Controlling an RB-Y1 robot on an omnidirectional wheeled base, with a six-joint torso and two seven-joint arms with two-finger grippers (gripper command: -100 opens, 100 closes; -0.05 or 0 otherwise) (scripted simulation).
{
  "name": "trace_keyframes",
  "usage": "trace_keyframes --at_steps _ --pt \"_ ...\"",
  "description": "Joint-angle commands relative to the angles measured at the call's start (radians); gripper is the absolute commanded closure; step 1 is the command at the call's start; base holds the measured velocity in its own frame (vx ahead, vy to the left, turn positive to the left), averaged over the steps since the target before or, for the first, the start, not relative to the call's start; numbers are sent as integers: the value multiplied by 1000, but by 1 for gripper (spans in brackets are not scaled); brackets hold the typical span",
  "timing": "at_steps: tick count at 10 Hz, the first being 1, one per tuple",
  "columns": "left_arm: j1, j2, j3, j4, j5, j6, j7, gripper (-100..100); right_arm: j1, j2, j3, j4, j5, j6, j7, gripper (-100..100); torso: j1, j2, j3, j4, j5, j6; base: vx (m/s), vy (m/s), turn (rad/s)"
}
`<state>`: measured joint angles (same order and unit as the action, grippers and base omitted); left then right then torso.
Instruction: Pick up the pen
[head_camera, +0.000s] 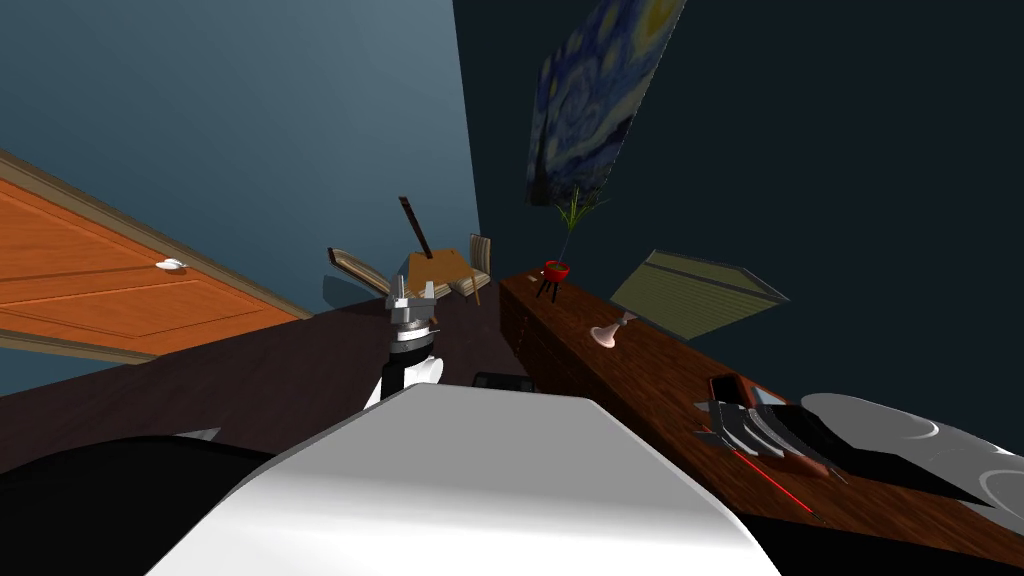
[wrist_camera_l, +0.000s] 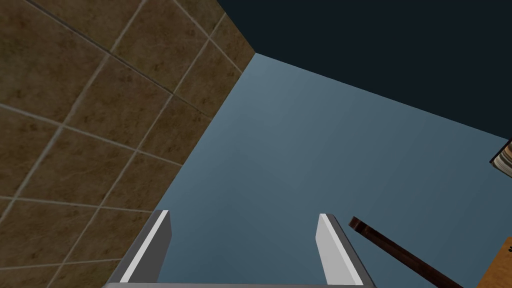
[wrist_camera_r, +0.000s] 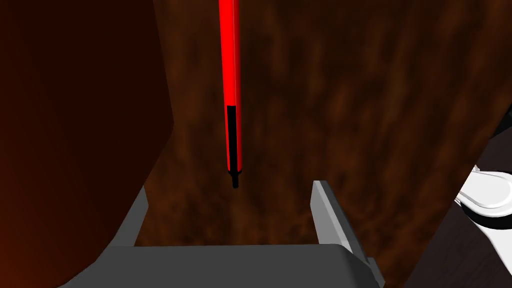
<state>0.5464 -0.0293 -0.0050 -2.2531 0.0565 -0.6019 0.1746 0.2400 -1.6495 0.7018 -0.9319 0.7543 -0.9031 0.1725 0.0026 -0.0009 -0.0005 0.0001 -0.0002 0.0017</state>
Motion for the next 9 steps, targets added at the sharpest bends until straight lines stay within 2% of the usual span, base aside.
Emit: trace_keyframes --at_steps 1,2,3,7,8,9 --pt "0 0 0 0 0 0 0 0 1 29 2 9 8 21 4 -100 0 0 0 0 0 0 -10 -13 31" --pt "0 0 0 0 0 0 0 0 -6 22 2 11 10 10 2 -100 0 1 0 0 0 0 0 0 0" --pt "0 0 0 0 0 0 0 0 -6 24 3 13 11 12 2 100 1 1 0 0 0 0 0 0 0" --pt "0 0 0 0 0 0 0 0 -6 24 3 13 11 12 2 100 2 0 0 0 1 0 0 0 0" --pt "0 0 0 0 0 0 0 0 -6 24 3 13 11 12 2 0 2 0 0 0 1 0 0 0 0" --pt "0 0 0 0 0 0 0 0 -6 -7 1 -3 3 -4 -5 100 2 0 0 0 1 0 0 13 -55"
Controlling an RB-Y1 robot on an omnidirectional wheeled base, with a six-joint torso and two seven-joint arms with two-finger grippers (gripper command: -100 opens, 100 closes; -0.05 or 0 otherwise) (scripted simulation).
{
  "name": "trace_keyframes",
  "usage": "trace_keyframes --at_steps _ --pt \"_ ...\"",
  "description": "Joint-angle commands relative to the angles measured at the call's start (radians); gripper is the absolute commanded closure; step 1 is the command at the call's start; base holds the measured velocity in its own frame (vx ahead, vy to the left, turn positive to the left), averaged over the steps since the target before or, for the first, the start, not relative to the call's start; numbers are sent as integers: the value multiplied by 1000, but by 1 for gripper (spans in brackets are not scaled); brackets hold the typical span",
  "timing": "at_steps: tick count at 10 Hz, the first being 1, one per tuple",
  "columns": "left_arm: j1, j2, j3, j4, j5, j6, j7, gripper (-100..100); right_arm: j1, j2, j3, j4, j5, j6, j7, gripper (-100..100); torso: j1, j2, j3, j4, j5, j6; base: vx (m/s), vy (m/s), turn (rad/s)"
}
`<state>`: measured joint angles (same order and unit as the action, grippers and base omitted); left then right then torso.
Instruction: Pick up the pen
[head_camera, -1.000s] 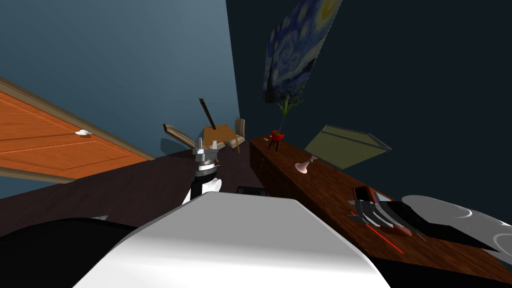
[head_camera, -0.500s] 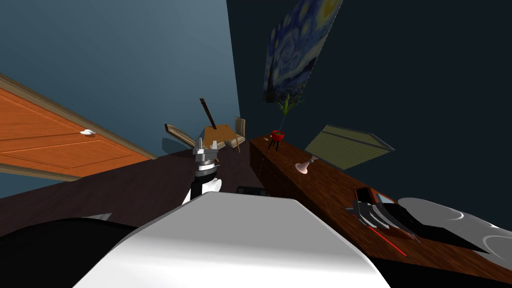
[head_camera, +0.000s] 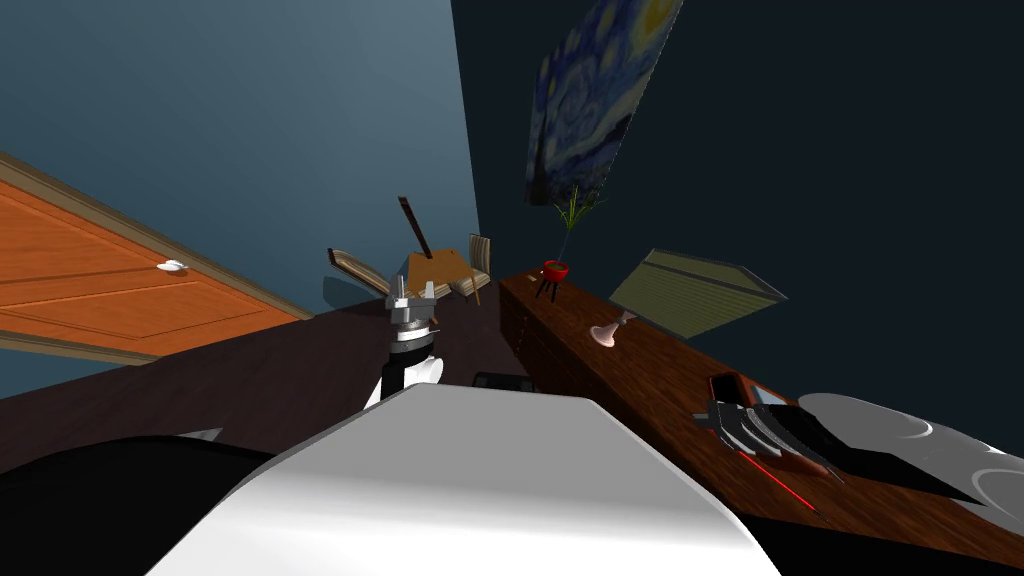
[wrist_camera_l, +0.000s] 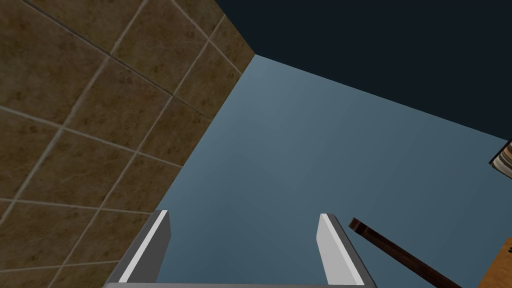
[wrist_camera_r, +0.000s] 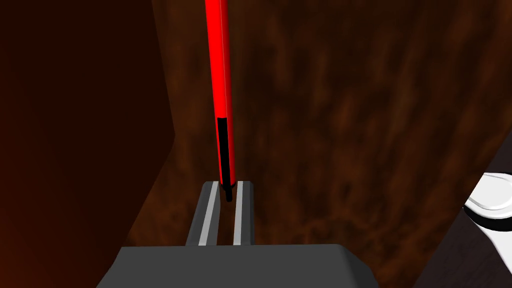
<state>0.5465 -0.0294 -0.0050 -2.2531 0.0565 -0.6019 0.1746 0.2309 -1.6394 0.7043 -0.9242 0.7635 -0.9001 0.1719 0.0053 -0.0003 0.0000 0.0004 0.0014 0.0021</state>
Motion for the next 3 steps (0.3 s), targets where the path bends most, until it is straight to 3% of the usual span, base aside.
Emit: trace_keyframes --at_steps 1,2,3 --pt "0 0 0 0 0 0 0 0 2 -29 -2 -15 -7 -15 -7 100 0 0 0 0 0 0 5 17 -54" --pt "0 0 0 0 0 0 0 0 15 -29 -4 -25 -15 -2 -4 100 1 0 0 0 0 0 3 6 -10" --pt "0 0 0 0 0 0 0 0 17 -33 -4 -29 -17 -2 -5 0 0 0 0 0 -1 0 0 0 0"
